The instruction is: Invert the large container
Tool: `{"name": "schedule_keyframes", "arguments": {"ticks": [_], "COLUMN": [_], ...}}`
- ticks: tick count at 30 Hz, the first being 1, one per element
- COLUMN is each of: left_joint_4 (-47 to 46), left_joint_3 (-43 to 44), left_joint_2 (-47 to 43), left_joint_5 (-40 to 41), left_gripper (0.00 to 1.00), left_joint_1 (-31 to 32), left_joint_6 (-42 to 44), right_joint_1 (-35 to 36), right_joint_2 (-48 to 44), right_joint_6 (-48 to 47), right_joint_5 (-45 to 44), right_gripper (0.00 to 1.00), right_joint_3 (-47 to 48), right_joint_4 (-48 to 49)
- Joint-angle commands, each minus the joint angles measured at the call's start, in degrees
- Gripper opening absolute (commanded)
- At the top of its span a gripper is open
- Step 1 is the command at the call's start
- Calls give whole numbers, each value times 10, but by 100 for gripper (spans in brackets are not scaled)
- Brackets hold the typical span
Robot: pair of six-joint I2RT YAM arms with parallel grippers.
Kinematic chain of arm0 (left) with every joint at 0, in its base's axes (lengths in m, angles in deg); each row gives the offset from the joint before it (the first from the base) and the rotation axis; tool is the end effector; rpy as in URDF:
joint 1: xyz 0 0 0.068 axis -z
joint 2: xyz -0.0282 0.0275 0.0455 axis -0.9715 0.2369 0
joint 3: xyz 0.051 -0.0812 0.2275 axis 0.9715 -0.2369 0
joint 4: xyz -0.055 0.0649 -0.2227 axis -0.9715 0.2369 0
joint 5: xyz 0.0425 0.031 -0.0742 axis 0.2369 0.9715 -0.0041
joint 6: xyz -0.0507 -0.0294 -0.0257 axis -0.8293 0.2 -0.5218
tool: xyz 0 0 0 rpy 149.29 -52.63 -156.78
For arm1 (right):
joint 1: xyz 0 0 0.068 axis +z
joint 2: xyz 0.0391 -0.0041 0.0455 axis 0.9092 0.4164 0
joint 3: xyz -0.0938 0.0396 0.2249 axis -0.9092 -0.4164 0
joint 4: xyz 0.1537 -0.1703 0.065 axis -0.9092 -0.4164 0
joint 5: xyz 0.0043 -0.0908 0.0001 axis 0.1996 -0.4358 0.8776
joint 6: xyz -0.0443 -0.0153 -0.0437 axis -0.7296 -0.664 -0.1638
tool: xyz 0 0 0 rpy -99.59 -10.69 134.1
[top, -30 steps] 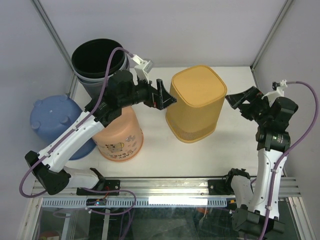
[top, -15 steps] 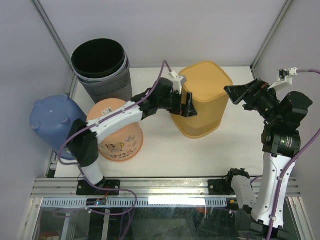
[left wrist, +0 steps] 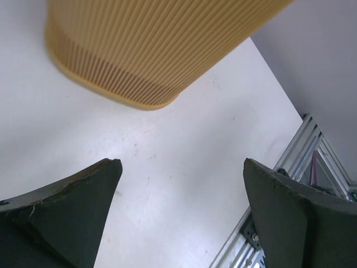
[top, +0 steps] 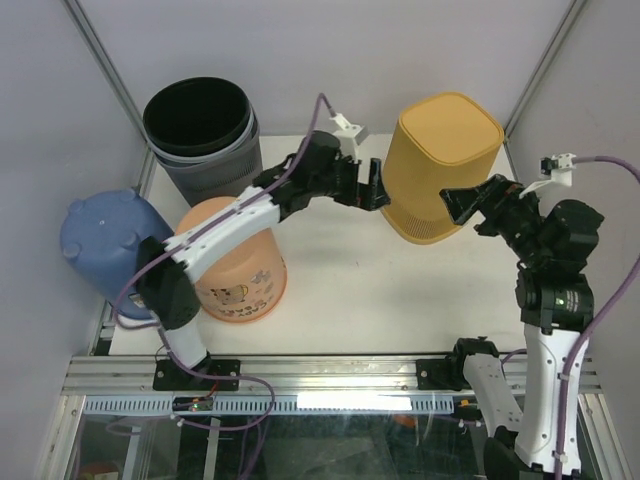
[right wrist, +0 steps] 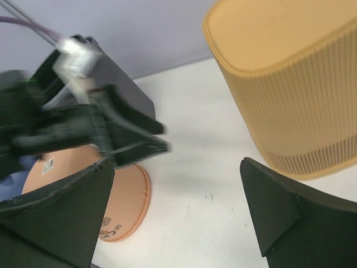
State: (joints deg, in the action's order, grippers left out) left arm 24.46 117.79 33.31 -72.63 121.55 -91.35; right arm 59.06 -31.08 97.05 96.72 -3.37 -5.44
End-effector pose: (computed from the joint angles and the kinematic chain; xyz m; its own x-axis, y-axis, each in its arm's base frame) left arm 0.2879 -0.3076 0.3072 -0.6524 0.1213 -0.7481 0.6327 0.6305 -0.4496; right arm 0.1224 0.0088 0.4135 -0.2383 0.3832 -0.8924 -0.2731 0.8554 0.4402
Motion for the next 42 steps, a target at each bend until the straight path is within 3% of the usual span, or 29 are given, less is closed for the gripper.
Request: {"name": "schedule_keyframes", "arguments": {"ticks": [1,3,5,10,13,19,27,33,35,42], "left_joint_4": [37,64,86,110,111,111,111,116,125,136], "left_joint_3": [-54,-75,-84,-111,-123,-147,-170,-180,-174,-144], "left_joint_2": [-214,-272,-313,-374,-387,-408,-439,-458,-458,-426], "left_joint_5": [100,124,152,234,253,249,243,243,245,234], "left_gripper": [99,99,99,99,99,99,99,99,99,99], "left_joint_1": [-4,-4,-4,-5,-5,-5,-5,-4,-5,-5], "left_joint_6": [9,11,12,5,-4,-21,-29,-30,-28,-18], "right_joint_1": [9,16,65,338,416,410,320,262,268,291], "right_joint_2": [21,29,50,163,277,464,622,774,773,678], "right_joint_6": [40,81,99,-16,-65,-157,-264,-233,-226,-198], "right_joint_5": [48,151,132,-137,-335,-571,-622,-628,-631,-610], "right_gripper": [99,99,99,99,99,99,99,99,99,99], "right_joint_3": [-88,-159,-196,-148,-74,29,132,334,358,244], "right_joint_4": [91,244,294,263,204,161,240,129,117,151]}}
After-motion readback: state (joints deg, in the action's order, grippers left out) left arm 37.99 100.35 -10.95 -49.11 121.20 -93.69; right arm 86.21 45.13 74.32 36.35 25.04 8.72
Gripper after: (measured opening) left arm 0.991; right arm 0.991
